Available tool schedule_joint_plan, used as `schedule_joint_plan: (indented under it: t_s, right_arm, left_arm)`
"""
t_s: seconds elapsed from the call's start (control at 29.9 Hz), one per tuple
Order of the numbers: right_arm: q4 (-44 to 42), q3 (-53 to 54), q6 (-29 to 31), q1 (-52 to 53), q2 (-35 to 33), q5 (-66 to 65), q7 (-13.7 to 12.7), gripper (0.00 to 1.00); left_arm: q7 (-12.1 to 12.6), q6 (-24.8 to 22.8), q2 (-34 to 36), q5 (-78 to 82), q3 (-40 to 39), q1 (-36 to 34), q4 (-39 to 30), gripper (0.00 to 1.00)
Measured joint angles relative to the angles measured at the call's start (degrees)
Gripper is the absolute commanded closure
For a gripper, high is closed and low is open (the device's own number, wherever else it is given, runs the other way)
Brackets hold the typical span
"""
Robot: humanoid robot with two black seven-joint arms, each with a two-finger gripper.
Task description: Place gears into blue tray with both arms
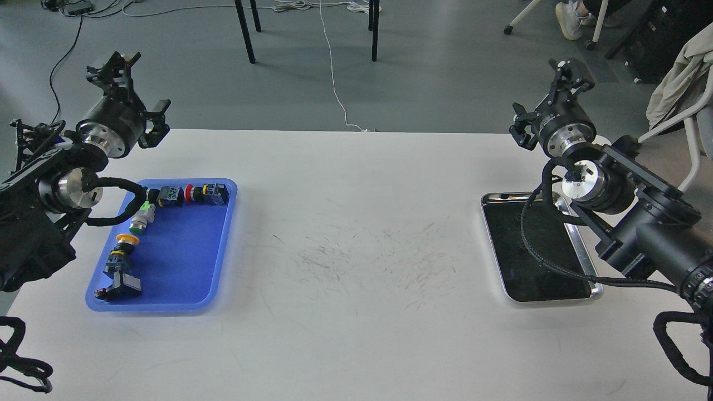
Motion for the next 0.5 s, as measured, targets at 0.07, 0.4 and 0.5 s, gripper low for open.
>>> schedule_joint_plan:
  t_s: [0.07, 0.4, 0.5]
  right_arm:
    - [0.0, -0.05, -0.05, -0.01, 0.0, 0.0, 0.0, 0.01]
    - [0.0, -0.32, -0.27, 0.02, 0.09, 0.0, -0.08, 0.01]
    - [0.0, -0.36, -0.32, 0.02, 0.09, 0.0, -0.09, 0.01]
  left_arm:
    - [-0.01, -0.09, 0.0, 0.02, 0.0, 0.01, -0.05, 0.02]
    - [-0.5, -1.56, -0.02, 0.04, 0.1, 0.34, 0.02, 0.02]
    - [-0.45, -1.58, -0.11, -0.04, 0.2, 0.35, 0.09, 0.02]
